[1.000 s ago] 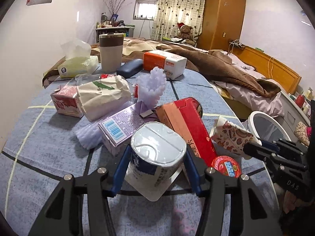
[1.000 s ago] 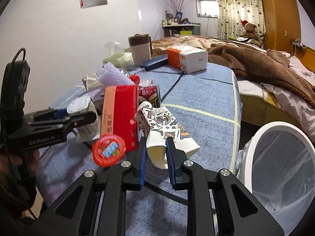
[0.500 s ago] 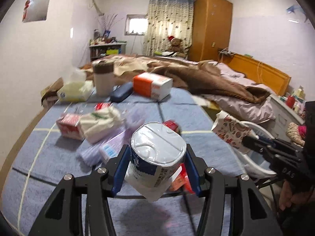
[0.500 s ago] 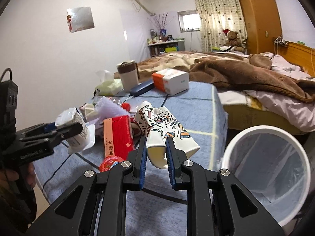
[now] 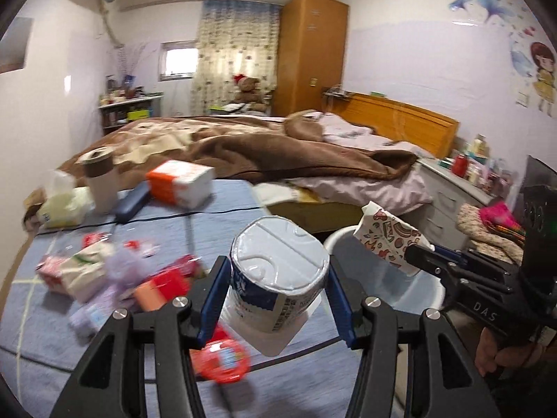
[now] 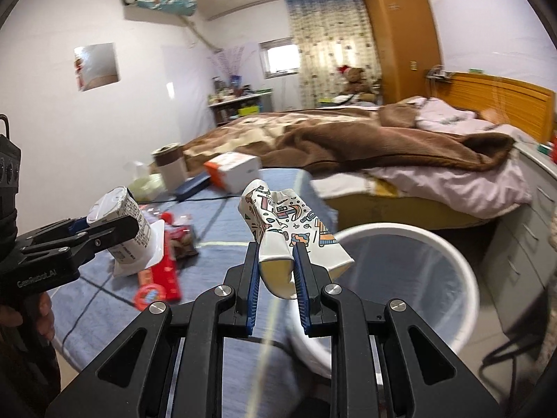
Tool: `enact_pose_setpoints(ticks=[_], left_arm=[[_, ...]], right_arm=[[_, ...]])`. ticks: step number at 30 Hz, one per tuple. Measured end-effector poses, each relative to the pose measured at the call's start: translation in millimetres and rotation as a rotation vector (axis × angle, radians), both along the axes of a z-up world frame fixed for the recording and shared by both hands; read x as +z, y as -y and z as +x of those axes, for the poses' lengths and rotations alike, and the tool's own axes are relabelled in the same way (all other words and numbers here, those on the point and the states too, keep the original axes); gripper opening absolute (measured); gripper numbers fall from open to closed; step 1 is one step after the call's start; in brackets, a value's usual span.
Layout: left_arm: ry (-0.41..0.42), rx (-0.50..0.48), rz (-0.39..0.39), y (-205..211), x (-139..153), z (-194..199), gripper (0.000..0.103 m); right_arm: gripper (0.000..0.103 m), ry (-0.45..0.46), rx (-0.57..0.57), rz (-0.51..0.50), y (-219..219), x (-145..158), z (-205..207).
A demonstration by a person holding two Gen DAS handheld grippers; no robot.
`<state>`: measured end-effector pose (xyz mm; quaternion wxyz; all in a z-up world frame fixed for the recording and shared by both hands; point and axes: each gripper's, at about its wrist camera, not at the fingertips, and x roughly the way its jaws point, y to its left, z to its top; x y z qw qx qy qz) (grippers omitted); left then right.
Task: Collect trash
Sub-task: 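Carry both items over the white bin and open both tools to drop them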
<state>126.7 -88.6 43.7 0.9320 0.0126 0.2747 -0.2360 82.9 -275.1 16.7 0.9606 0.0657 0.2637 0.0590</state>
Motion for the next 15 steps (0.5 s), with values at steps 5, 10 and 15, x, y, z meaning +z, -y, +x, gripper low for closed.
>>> enact_pose_setpoints(ticks=[5, 10, 15], left_arm=[[-0.027, -0.094, -0.006, 43.1, -3.3, 5.1, 0.056], [-0.025, -0.171, 0.012, 80.1, -5.8, 4.4, 0.056], [-0.043, -0.238, 0.047, 116.5, -17.3, 7.0, 0.056]], right_arm=[[0.019, -0.030, -0.092, -0.011, 24.8, -7.9, -2.0], [0.019, -0.062, -0.162, -0.006, 47.1, -18.2, -3.2], [0.019, -0.111, -0.206, -0.018, 67.3, -32.4, -2.3]])
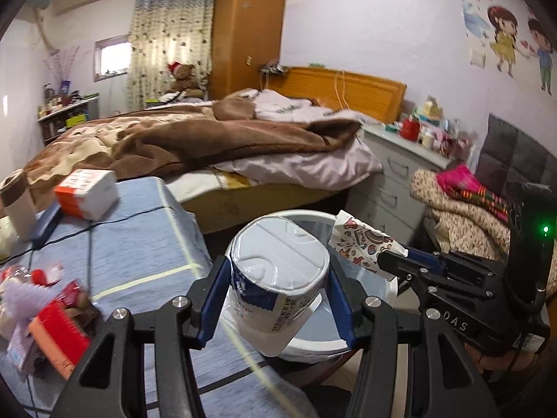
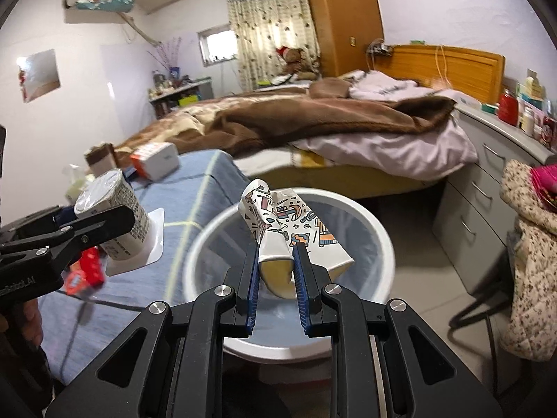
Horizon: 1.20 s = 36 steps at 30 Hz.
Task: Collect trash
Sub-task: 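Carry both items over the white bin and open both tools to drop them, then grasp the red jelly cup with the right tool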
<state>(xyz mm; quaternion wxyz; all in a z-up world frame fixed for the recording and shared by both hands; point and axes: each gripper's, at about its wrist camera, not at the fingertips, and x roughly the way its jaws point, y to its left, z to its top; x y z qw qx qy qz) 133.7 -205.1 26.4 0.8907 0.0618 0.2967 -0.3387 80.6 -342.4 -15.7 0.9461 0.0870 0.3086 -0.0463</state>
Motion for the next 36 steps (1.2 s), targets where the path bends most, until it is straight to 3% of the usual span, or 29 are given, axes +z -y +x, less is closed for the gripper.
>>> enact_pose_setpoints(ticks=[13, 17, 18, 20, 21, 36], left_arm=[[-0.072, -0.022, 0.054, 38.8, -28.4, 20.3, 0.057], [-0.064, -0.018, 0.046, 37.2, -28.0, 20.0, 0.074], [-0.069, -0.016, 0.039, 35.5, -27.7, 21.0, 0.074], [-0.076, -0.007, 0.028, 31.7, -26.9, 23.4, 0.075], [-0.075, 0.001, 0.027, 30.4, -26.6, 24.2, 0.076], [-0.008, 0.094, -0.004, -23.4, 1.0, 8.2, 0.078]], right_arm=[[0.021, -0.102, -0.044, -0.021, 28.6, -22.5, 9.7], [0.027, -0.127, -0.058, -0.024, 32.7, -27.3, 14.4], [0.030, -0.128, -0.061, -0.019, 32.5, -27.5, 14.5], [0.049, -0.126, -0.063, -0.008, 32.8, -28.0, 14.3], [0.051, -0.124, -0.063, -0.005, 31.9, -27.8, 12.6], [0.053, -0.039, -0.021, -0.052, -1.1, 1.2, -1.3]])
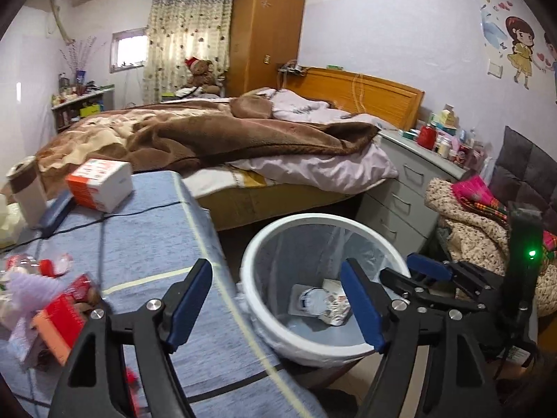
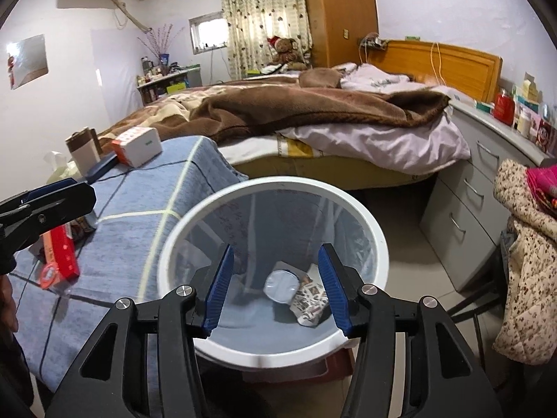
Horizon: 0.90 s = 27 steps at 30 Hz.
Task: Collect trash
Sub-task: 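Grasp the red jelly cup with the right tool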
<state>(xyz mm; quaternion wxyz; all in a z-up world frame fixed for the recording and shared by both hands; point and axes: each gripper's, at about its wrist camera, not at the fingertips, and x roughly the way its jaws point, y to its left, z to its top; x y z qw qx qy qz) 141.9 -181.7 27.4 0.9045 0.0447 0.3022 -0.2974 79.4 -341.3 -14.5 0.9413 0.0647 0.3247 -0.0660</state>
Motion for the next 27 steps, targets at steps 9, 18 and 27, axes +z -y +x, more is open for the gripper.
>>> enact_pose_setpoints(ticks=[9, 18, 27], left_arm=[[0.010, 0.098, -0.049, -63.0, 7.6, -10.9, 0.079], [0.001, 0.241, -0.043, -133.2, -1.7, -14.4, 0.079], [-0.048, 0.346, -0.049, -193.0, -23.6, -13.1, 0.080]], right_arm=[[0.060, 0.032, 0.084, 0.008, -39.2, 6.4, -4.7], [0.060, 0.032, 0.203, 0.034, -86.6, 0.8, -3.4], [0.060, 0.001, 0.346, 0.063, -138.4, -12.6, 0.6]])
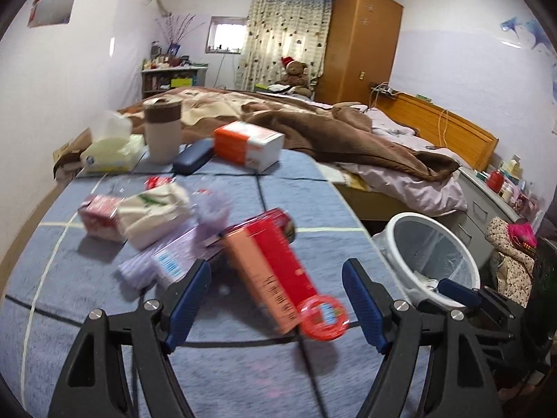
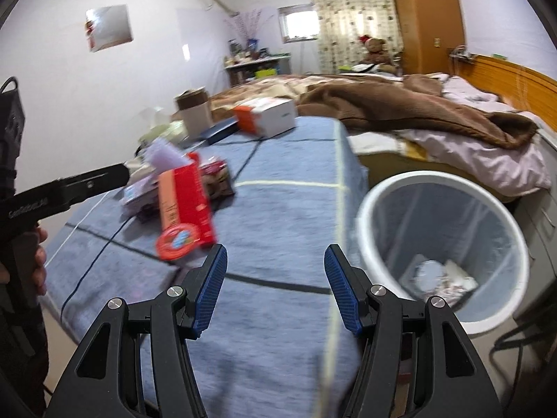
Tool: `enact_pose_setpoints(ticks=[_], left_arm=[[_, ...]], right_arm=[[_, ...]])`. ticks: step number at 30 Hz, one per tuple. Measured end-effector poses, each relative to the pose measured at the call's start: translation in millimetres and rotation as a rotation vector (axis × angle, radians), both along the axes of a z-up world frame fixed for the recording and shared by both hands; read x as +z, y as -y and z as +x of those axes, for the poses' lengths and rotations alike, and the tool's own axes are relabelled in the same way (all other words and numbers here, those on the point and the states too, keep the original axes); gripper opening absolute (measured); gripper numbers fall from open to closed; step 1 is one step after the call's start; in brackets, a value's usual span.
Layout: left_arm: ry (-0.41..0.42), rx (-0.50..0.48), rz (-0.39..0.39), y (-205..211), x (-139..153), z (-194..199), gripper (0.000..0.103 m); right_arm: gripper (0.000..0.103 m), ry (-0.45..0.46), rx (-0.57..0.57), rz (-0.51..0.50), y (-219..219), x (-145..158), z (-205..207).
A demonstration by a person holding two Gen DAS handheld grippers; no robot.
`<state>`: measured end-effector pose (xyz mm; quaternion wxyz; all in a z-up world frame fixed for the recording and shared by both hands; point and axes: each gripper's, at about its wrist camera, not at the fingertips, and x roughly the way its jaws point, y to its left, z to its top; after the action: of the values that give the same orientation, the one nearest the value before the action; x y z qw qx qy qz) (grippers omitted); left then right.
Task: Collect trash
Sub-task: 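Grasp the red jelly cup with the right tool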
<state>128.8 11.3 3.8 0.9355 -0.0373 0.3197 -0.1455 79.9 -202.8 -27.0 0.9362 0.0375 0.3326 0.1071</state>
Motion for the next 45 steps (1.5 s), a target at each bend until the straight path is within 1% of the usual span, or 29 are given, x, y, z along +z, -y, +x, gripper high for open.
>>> enact_pose_setpoints(ticks=[3, 7, 14, 16, 18, 20, 23, 25, 31, 33, 34, 36, 38, 43, 45], left_arm=[[-0.019, 0.018, 0.001, -12.9, -8.1, -0.2, 0.080], [-0.048, 0.030, 0.004, -25.7, -17.7, 4.0, 0.080], [-0.075, 0.026, 0.001, -33.4, -25.8, 18.7, 0.080], [-0.084, 0.022, -0.007, -34.1, -27.6, 23.2, 0.080], [-0.096, 0.010, -0.032, -34.4, -28.7, 28.5, 0.080], [-0.111, 0.001, -0.045, -32.8, -31.0, 34.2, 0.080], [-0.122, -0.012, -0.046, -27.2, -32.9, 41.3, 0.080], [-0.130, -0.027, -0.059, -24.0, -34.2, 45.5, 0.080], [-0.128, -0.045, -0.062, -13.6, -34.0, 56.3, 0.080], [-0.130, -0.048, -0.068, -12.2, -34.0, 58.7, 0.080], [-0.133, -0.047, -0.070, -11.2, -34.5, 60.1, 0.080], [-0.136, -0.041, -0.067, -8.2, -34.4, 61.1, 0.080], [-0.141, -0.044, -0.073, -6.0, -35.4, 61.9, 0.080], [-0.153, -0.032, -0.069, -0.8, -36.8, 60.0, 0.080], [-0.142, -0.023, -0.051, 2.8, -36.2, 55.5, 0.080]], right_arm=[[0.060, -0.016, 0.049, -0.005, -16.8, -5.6, 2.2], [0.060, -0.036, 0.104, 0.019, -32.1, -12.2, 4.7], [0.060, -0.052, 0.175, 0.023, -54.0, -18.4, 15.7], [0.060, -0.061, 0.187, 0.024, -57.1, -20.3, 20.0], [0.060, -0.076, 0.205, 0.032, -60.7, -23.4, 25.8], [0.060, -0.096, 0.204, 0.026, -63.7, -27.2, 31.8], [0.060, -0.093, 0.208, -0.002, -68.6, -29.3, 33.4], [0.060, -0.099, 0.212, -0.006, -70.3, -30.5, 33.4], [0.059, -0.103, 0.211, 0.012, -64.4, -31.4, 30.7], [0.050, -0.096, 0.221, 0.020, -64.6, -30.4, 29.2], [0.043, -0.093, 0.223, 0.016, -65.5, -30.2, 29.4], [0.041, -0.090, 0.224, 0.007, -66.7, -30.5, 29.6], [0.033, -0.091, 0.227, 0.017, -64.8, -30.8, 29.1], [0.033, -0.082, 0.211, 0.024, -53.5, -29.6, 27.7], [0.033, -0.072, 0.198, 0.013, -48.8, -28.8, 26.1]])
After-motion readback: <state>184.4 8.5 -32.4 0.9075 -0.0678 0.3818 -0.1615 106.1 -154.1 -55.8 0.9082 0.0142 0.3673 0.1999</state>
